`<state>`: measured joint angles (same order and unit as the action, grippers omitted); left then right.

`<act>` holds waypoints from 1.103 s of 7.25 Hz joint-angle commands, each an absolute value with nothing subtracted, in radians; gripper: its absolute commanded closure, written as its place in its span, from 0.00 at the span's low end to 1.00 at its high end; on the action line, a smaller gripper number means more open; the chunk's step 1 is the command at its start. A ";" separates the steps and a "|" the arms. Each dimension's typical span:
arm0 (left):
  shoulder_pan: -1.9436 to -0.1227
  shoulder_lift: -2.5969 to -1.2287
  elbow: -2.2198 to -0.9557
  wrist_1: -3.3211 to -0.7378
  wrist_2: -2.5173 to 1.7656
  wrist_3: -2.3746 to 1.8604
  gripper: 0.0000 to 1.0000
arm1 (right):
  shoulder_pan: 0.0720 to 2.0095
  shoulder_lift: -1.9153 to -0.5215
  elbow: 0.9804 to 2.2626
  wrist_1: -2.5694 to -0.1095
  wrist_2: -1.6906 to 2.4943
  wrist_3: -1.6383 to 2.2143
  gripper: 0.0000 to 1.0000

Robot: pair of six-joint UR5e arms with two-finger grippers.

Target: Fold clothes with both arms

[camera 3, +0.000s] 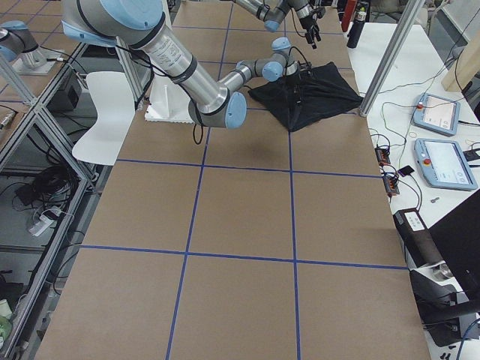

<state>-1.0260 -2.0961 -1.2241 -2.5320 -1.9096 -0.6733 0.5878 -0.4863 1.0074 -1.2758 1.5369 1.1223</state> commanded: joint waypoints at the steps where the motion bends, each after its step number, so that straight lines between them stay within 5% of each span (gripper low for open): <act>1: -1.026 -2.094 -1.224 -2.534 -1.910 -0.675 0.00 | 0.580 -0.433 0.879 -1.169 1.536 1.026 0.29; 3: -1.026 -2.094 -1.226 -2.534 -1.910 -0.675 0.00 | 0.563 -0.440 0.877 -1.169 1.529 1.026 0.30; 5: -1.026 -2.094 -1.226 -2.534 -1.910 -0.675 0.00 | 0.558 -0.448 0.877 -1.170 1.528 1.034 0.45; 7: -1.026 -2.094 -1.226 -2.534 -1.910 -0.675 0.00 | 0.549 -0.453 0.877 -1.170 1.526 1.046 0.48; 8: -1.026 -2.094 -1.226 -2.534 -1.908 -0.675 0.00 | 0.549 -0.453 0.877 -1.169 1.526 1.057 0.75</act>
